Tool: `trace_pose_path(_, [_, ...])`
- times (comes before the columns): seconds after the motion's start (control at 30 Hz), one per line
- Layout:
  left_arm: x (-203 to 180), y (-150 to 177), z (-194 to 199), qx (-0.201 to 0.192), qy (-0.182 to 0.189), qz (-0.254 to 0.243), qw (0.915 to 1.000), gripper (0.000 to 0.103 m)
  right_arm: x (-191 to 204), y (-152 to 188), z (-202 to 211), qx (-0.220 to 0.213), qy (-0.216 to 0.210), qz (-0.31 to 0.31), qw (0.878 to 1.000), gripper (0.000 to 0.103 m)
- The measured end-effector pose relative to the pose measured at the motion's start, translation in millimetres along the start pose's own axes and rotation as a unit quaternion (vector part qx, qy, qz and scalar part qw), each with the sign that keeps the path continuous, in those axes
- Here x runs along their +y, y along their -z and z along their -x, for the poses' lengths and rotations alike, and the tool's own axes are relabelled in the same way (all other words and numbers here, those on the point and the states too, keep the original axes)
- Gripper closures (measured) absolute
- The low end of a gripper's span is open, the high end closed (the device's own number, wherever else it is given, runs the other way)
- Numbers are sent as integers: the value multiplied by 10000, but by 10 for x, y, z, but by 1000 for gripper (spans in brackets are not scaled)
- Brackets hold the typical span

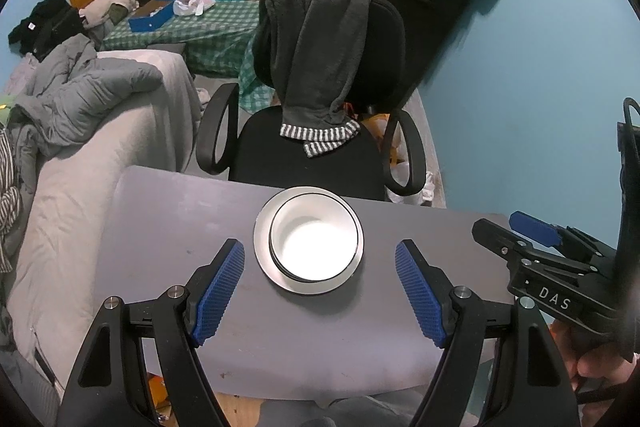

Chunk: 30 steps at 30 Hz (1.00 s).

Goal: Organize plates and bowls

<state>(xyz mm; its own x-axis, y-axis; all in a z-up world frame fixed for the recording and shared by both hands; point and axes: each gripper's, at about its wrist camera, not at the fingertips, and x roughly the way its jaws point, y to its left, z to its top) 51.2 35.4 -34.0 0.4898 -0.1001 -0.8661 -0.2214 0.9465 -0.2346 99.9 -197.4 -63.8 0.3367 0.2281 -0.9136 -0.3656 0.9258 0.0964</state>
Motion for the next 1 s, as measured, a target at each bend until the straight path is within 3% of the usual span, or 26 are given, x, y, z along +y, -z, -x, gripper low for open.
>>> trace_pose_path(0.77, [5, 43, -74, 168, -262, -66, 9995, 24, 59, 24, -8, 41, 48, 131, 9999, 40])
trace_pose_path(1.0, [95, 70, -50, 151, -207, 102, 9996, 19, 67, 29, -19, 48, 47, 149, 9999, 40])
